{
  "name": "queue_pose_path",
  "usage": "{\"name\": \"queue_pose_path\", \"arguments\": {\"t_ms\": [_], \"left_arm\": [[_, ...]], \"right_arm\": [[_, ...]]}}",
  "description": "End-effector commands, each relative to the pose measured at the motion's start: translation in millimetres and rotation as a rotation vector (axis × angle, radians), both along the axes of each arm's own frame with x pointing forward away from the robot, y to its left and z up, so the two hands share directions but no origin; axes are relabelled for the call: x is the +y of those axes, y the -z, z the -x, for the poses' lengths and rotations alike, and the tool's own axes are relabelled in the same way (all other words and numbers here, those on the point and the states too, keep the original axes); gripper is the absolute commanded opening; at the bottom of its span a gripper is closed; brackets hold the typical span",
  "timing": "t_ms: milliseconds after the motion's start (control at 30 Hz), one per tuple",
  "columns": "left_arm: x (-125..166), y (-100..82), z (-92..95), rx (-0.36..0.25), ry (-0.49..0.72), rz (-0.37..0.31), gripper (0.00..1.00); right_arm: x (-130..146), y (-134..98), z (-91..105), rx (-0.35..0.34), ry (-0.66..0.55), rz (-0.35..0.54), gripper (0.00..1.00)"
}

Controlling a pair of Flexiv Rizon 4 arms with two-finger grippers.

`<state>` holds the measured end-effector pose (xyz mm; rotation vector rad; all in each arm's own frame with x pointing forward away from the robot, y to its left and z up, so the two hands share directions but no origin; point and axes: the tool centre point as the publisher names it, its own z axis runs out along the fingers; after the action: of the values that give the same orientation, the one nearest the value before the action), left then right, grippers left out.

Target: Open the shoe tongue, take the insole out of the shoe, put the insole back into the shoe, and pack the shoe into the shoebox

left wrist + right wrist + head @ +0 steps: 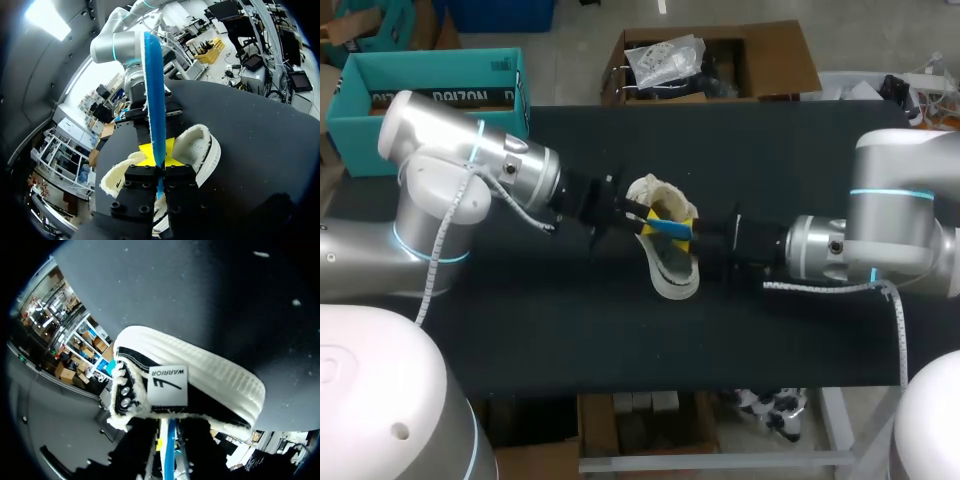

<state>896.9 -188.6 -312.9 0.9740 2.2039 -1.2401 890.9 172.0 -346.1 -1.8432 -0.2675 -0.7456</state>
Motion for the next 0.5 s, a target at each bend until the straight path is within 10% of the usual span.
{"name": "queue_pose_path", "arguments": {"t_ms": [33, 500], "left_arm": [[1.2, 4.3, 3.3, -0.010, -0.006, 0.017, 0.00], [1.9, 7.8, 8.7, -0.026, -0.011, 0.016, 0.00]], "right_arm": [[0.9, -13.0, 11.3, -0.012, 0.011, 0.032, 0.44], [1.1, -25.8, 26.9, -0.034, -0.012, 0.079, 0.03]]}}
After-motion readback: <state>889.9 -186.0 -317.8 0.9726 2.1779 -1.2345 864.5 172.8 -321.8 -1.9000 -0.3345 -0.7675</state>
